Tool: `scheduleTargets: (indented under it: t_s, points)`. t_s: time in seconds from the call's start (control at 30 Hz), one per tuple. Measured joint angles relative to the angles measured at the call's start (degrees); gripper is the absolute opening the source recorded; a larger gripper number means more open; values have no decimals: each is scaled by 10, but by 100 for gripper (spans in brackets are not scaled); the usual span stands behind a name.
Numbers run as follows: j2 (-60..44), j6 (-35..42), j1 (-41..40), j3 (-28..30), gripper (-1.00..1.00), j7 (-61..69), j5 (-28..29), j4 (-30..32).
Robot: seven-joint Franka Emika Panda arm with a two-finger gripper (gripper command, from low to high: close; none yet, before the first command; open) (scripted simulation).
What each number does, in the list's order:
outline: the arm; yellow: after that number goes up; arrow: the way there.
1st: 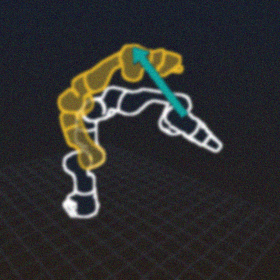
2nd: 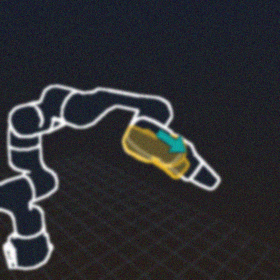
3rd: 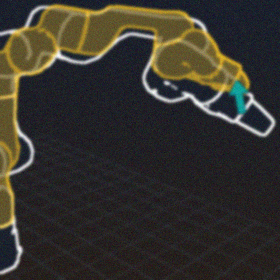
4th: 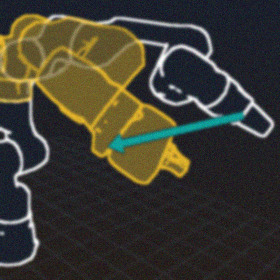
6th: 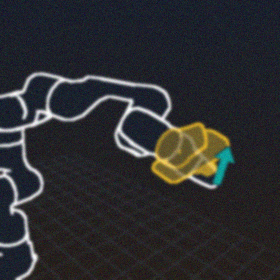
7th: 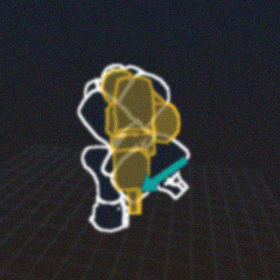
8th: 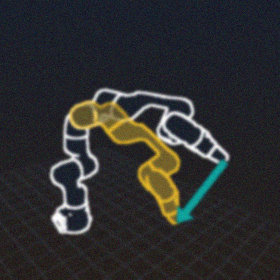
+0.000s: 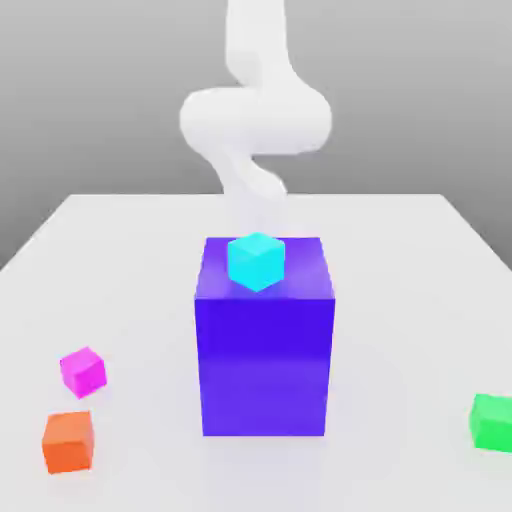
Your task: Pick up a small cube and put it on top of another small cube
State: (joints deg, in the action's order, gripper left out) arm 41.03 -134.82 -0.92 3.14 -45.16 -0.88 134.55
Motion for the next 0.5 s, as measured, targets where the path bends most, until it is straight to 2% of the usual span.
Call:
scheduleTargets:
  t_s: [0.5]
  points:
    - [-322,-198,-84,178,0,49,-63,176]
